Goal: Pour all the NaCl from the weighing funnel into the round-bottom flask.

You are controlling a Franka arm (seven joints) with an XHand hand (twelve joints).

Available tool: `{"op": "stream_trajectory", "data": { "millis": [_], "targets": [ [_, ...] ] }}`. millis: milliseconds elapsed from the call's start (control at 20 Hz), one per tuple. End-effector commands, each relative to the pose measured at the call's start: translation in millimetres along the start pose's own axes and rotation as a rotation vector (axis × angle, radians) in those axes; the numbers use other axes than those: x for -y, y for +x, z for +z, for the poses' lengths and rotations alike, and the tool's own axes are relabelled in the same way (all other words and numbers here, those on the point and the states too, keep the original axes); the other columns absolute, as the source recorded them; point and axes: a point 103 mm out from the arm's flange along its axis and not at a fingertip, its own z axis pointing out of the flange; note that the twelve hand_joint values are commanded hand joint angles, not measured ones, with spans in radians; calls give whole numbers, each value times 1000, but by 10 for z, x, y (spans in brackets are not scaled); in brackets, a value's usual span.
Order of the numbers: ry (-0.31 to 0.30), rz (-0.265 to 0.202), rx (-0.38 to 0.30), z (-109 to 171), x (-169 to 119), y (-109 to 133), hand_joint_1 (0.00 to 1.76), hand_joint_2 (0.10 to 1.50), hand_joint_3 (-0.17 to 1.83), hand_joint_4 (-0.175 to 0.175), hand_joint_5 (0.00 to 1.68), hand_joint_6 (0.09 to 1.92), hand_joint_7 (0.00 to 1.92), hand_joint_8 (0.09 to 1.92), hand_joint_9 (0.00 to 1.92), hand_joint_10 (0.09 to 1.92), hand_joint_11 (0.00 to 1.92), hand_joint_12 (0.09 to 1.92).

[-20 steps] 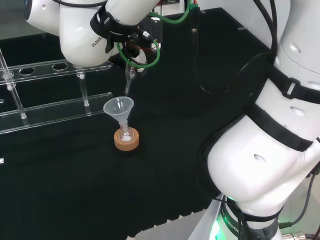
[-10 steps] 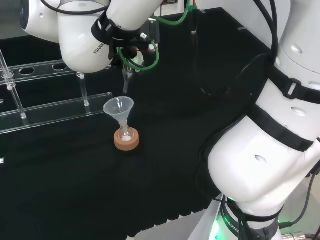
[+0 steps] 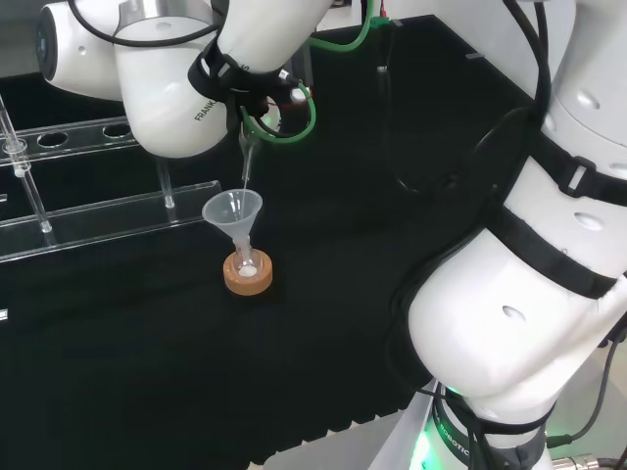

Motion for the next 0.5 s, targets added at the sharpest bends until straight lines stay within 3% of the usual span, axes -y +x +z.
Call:
{"op": "stream_trajectory", "data": {
  "millis": [50,500],
  "targets": [
    [-5,5,15,-24,-11,-6,1109,801,318,175,1373,359,1631,111,999,229,0,1545],
    [-41,-13,43,-106,-22,81,1109,799,323,175,1370,366,1632,111,1001,229,0,1543]
  ]
}}
